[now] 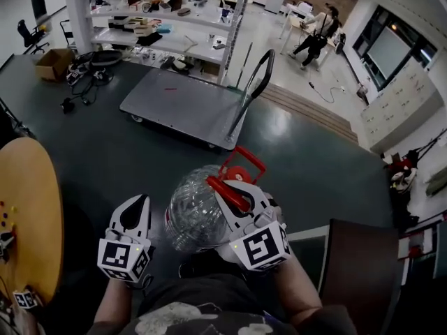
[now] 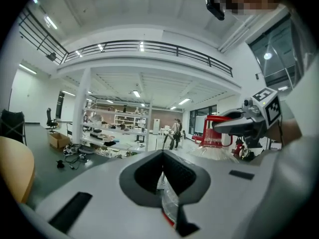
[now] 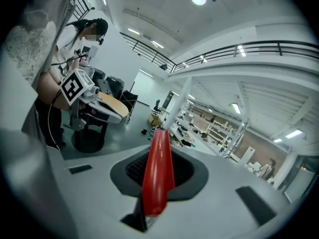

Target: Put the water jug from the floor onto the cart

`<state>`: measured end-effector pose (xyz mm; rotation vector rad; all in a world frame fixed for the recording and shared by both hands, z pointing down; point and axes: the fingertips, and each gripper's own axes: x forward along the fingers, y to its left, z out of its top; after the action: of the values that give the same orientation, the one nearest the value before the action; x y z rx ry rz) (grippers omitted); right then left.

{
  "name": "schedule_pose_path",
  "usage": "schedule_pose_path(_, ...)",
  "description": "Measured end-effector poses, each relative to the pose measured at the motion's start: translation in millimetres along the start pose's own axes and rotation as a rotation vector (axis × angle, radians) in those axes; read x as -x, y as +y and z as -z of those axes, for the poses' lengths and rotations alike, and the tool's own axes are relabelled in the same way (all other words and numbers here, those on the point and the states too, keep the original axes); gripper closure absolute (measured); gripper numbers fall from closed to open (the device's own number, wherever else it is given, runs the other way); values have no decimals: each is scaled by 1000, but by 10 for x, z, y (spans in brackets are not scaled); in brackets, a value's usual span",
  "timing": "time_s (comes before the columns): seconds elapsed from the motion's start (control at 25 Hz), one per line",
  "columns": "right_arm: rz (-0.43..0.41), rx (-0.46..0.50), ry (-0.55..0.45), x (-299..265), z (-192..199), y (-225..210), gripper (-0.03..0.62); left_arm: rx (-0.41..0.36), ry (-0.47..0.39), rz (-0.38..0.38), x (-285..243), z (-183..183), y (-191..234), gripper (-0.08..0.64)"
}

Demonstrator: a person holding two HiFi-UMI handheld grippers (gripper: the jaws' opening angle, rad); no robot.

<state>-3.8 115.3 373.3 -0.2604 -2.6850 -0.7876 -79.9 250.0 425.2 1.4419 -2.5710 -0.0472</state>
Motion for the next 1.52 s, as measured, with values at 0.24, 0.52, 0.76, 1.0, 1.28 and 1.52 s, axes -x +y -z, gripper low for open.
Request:
schedule_pose_path(0.24, -98, -8, -1, -835, 156, -68, 551, 15, 15, -73, -416, 46, 519, 552)
schedule_pose_path(0.52, -165, -28, -29, -1711, 335, -521, 552, 15, 50, -135, -1249, -58, 1054, 552)
schedule_pose_path(0.76, -170, -48, -10, -2351, 563, -1021, 552, 19, 78, -150, -1960, -172, 1324, 552)
schedule_pose_path(1.0, -159, -47, -18, -2884, 838, -1505, 552, 13, 55, -181, -2569, -310, 1541, 552)
schedule_pose_path(1.28, -130, -68, 34, -3311, 1035, -2031, 552, 22, 83, -158, -3139, -426, 1761, 552)
schedule_pose_path(1.52, -81, -92, 81, -3721, 1195, -2428, 552, 30, 88, -82, -3817, -445, 2082, 552)
